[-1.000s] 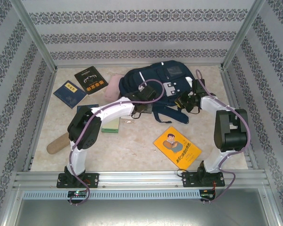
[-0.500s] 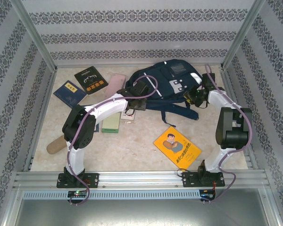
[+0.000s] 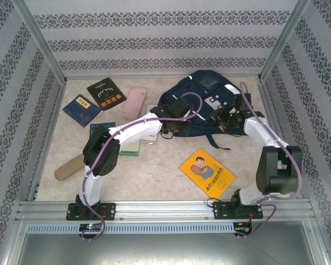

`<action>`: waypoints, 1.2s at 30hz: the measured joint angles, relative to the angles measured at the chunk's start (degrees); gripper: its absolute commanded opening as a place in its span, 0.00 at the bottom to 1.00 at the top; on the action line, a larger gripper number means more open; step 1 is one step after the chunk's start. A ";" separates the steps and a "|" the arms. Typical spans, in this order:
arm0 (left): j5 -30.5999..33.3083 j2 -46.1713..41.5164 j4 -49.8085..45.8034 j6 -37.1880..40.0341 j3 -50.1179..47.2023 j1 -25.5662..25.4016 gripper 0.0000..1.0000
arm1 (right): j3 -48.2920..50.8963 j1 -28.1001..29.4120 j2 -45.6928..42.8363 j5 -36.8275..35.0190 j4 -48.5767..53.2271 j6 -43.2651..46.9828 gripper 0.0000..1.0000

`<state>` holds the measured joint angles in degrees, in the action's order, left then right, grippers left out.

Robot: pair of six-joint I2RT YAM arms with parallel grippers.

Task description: Pack the student bag

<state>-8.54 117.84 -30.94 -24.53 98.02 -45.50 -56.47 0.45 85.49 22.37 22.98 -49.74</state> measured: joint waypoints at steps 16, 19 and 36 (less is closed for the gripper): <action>-3.50 0.85 0.04 0.35 -0.31 -3.30 0.00 | 8.15 9.94 -1.42 -1.29 -5.84 -11.58 0.09; -3.41 0.85 0.04 0.57 -0.92 -3.54 0.00 | 8.15 9.86 -1.44 -2.08 -4.96 -10.49 0.00; 4.50 0.83 -8.24 6.71 -1.03 5.99 0.00 | 10.03 1.11 -5.46 -2.75 0.35 -1.42 0.00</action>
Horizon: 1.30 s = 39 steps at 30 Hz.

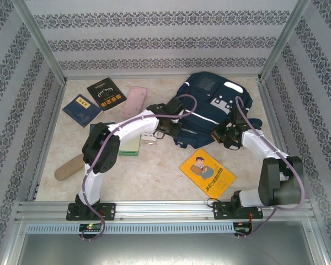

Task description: Pack the student bag

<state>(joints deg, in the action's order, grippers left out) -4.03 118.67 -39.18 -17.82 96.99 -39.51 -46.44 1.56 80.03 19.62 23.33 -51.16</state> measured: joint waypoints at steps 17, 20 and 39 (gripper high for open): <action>-3.91 0.57 0.35 3.02 0.20 5.99 0.00 | -13.51 -5.70 10.36 -2.86 6.75 8.37 0.00; -5.73 -2.73 1.88 2.14 -3.54 4.28 0.00 | -18.73 -7.34 15.19 -3.23 7.26 9.33 0.04; -13.79 4.50 3.54 -5.20 6.16 -8.44 0.00 | -17.59 -3.32 4.92 -6.64 9.33 8.39 0.54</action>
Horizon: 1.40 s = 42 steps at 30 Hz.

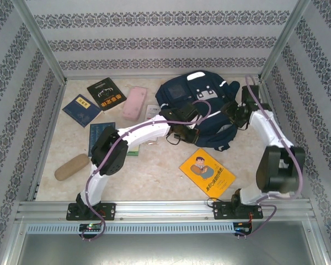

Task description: Pack the student bag

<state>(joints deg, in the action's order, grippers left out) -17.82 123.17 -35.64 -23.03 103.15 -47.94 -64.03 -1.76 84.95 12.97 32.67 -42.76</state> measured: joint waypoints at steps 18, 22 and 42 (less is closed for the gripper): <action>-0.57 0.50 1.42 -1.03 -0.74 -1.20 0.00 | 17.70 8.02 -9.25 1.55 -1.81 -10.56 0.55; -0.35 0.50 1.44 -1.07 -1.36 -1.51 0.00 | 17.70 8.02 -6.82 2.10 -5.53 -11.98 0.54; 9.40 3.58 -6.49 3.41 2.16 2.54 0.00 | 17.70 2.73 -6.27 1.77 -5.84 -8.83 0.00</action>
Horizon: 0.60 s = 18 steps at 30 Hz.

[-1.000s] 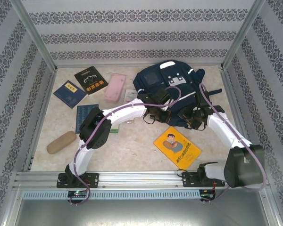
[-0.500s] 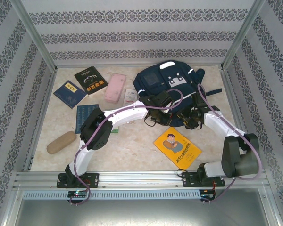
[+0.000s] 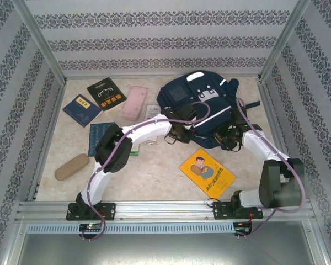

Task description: Pack the student bag

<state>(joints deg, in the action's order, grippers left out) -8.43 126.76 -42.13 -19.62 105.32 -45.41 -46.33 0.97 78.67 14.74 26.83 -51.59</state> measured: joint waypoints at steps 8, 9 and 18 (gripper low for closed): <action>4.09 8.70 -5.70 0.98 9.64 11.82 0.00 | 1.07 -0.79 -1.22 1.90 -0.15 1.18 0.00; 4.02 9.73 -6.64 0.98 11.52 12.17 0.00 | 1.11 -0.44 -1.22 2.71 -0.76 1.18 0.00; 3.56 11.10 -9.25 -1.27 15.63 12.37 0.04 | 0.98 2.93 -1.38 3.30 -1.40 1.20 0.00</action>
<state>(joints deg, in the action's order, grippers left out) -4.86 137.86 -51.37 -20.88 120.95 -33.04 -45.34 3.90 77.30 18.04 25.43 -50.39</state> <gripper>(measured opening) 0.054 0.065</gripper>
